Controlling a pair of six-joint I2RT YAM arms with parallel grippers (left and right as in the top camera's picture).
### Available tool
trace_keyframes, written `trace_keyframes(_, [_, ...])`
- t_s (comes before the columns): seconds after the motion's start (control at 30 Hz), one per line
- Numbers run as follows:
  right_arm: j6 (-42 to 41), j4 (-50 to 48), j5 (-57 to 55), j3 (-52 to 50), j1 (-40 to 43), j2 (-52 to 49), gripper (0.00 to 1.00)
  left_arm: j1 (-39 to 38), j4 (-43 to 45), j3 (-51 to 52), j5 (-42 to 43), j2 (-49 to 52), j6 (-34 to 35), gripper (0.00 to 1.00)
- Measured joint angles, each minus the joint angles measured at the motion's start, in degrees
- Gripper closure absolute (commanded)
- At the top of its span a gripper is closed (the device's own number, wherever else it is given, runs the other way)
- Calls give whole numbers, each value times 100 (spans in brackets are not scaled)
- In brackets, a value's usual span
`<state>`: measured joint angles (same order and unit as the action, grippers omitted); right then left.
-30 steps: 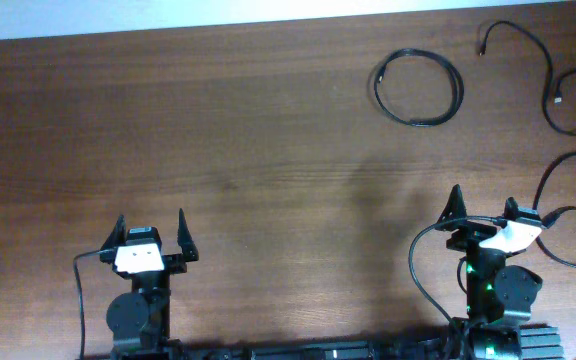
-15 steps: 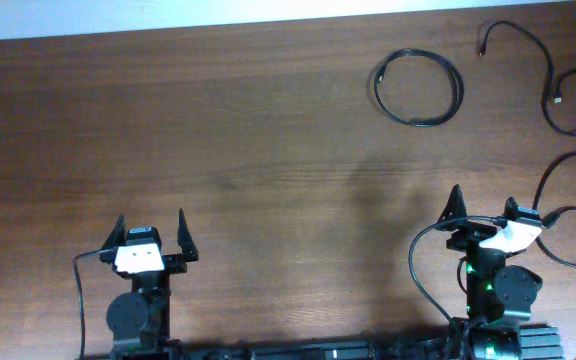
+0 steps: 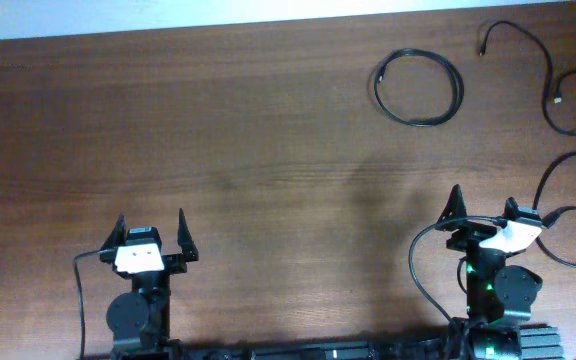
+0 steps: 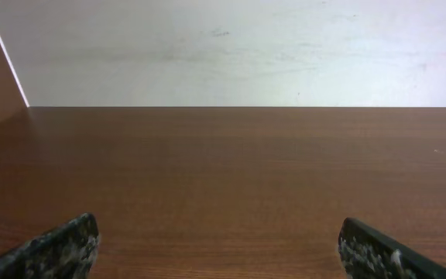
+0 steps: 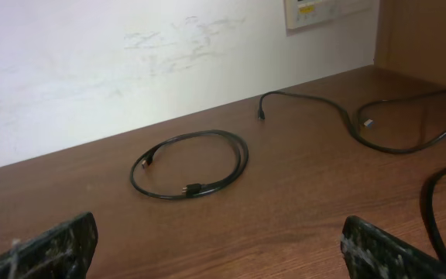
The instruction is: Untangle cables
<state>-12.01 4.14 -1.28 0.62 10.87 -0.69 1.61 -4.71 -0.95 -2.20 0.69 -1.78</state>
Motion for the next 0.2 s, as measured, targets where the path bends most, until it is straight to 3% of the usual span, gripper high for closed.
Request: trace_keyframes(0.2, [2, -2, 0, 0, 0, 0, 1, 0, 0, 0, 0, 0, 0, 1])
